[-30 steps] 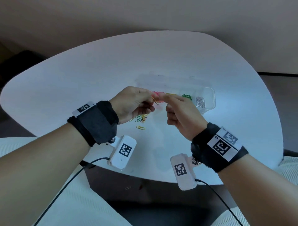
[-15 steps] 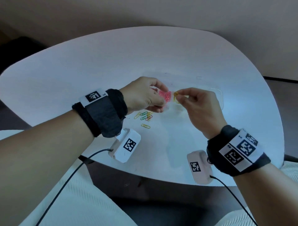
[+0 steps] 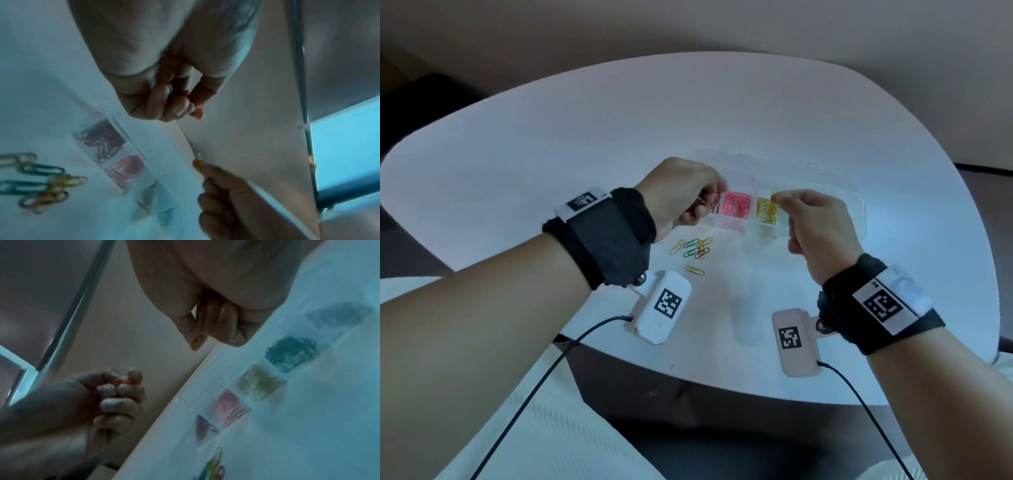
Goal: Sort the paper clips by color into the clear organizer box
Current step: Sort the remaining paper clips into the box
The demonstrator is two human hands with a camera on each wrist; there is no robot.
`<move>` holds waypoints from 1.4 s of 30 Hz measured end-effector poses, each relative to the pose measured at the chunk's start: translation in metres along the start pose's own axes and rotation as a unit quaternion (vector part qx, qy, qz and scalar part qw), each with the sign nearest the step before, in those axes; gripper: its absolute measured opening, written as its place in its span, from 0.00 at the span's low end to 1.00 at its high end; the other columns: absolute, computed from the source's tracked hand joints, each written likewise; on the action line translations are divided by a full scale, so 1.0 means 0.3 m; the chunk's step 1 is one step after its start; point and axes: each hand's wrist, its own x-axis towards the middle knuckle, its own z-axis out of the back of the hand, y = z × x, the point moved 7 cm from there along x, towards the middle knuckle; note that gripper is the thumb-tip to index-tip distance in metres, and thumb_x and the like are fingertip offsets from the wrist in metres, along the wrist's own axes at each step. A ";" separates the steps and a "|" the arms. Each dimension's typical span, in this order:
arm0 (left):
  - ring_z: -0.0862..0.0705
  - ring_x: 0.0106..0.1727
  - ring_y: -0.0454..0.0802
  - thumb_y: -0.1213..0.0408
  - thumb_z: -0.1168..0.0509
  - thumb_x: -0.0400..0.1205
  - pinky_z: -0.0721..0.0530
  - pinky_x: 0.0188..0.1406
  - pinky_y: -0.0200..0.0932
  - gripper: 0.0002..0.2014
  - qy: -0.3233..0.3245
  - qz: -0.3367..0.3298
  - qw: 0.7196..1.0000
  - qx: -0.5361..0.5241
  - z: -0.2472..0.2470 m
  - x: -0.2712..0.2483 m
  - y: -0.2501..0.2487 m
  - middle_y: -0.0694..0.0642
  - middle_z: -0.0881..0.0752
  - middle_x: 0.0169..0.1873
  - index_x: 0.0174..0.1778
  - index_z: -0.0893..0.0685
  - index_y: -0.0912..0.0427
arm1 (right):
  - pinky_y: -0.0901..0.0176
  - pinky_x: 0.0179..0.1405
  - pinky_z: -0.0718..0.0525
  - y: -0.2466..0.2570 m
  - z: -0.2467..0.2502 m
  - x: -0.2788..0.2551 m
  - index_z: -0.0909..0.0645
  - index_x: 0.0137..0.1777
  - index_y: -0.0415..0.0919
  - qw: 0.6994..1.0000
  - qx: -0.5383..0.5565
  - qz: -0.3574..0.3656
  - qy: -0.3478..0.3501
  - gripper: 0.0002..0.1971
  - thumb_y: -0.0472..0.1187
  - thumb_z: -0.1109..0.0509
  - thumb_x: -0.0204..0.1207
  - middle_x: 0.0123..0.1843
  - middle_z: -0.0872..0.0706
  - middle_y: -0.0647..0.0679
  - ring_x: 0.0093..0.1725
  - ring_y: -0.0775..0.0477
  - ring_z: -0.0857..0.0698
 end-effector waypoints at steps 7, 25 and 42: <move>0.20 0.28 0.45 0.69 0.29 0.76 0.20 0.30 0.35 0.04 -0.053 -0.110 0.975 0.188 -0.054 0.043 -0.022 0.50 0.13 0.31 0.42 0.11 0.55 | 0.55 0.42 0.19 -0.031 0.019 0.082 0.21 0.69 0.43 0.991 -0.134 -0.002 0.008 0.23 0.54 0.31 0.78 0.43 0.19 0.48 0.39 0.47 0.21; 0.19 0.43 0.48 0.61 0.37 0.78 0.27 0.40 0.39 0.07 -0.097 -0.135 0.891 0.422 0.057 -0.011 -0.042 0.42 0.18 0.38 0.44 0.14 0.48 | 0.49 0.72 0.24 0.065 -0.145 0.031 0.29 0.75 0.38 0.962 0.213 -0.105 0.138 0.25 0.54 0.43 0.86 0.72 0.22 0.33 0.72 0.38 0.22; 0.17 0.54 0.53 0.62 0.33 0.80 0.23 0.52 0.41 0.13 -0.036 -0.097 0.845 0.525 0.083 0.084 0.226 0.55 0.14 0.54 0.60 0.16 0.57 | 0.57 0.59 0.18 -0.058 -0.355 -0.082 0.14 0.62 0.46 0.876 -0.410 0.184 0.175 0.17 0.31 0.37 0.79 0.61 0.12 0.44 0.59 0.44 0.15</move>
